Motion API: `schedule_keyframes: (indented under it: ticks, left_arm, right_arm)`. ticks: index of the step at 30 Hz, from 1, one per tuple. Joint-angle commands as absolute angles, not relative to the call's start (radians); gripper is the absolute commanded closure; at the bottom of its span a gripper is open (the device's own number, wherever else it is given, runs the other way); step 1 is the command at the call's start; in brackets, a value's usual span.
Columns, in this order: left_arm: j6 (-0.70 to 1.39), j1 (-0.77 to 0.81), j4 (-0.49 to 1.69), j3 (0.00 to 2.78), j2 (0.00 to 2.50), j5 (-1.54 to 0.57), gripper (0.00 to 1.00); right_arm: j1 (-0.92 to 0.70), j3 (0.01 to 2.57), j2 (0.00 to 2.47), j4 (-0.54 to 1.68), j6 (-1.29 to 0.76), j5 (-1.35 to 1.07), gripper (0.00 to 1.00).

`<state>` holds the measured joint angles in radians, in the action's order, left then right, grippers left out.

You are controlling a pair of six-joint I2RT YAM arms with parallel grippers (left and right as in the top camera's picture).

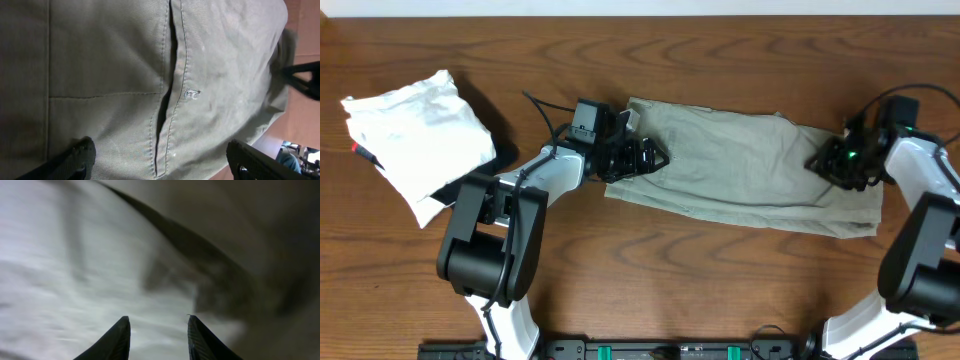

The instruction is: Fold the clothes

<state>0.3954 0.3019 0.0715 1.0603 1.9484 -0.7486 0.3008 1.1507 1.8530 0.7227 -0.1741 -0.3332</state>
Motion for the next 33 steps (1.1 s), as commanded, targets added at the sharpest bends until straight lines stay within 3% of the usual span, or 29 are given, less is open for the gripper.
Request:
schedule_keyframes:
  ticks: [1,8,26,33]
  left_arm:
    - [0.397,0.294,0.097,1.021,1.995,-0.688,0.13]
    - [0.397,0.294,0.097,1.021,1.995,-0.688,0.14]
    - [0.397,0.294,0.097,1.021,1.995,-0.688,0.13]
    - [0.397,0.294,0.097,1.021,1.995,-0.688,0.14]
  right_arm:
    - [0.312,1.157,1.878,0.768,-0.171,-0.140,0.62]
    - [0.414,1.157,1.879,0.880,-0.247,0.075,0.60]
    - [0.621,1.158,1.879,0.962,-0.334,0.067,0.54]
    - [0.683,1.160,1.876,0.959,-0.265,-0.137,0.54]
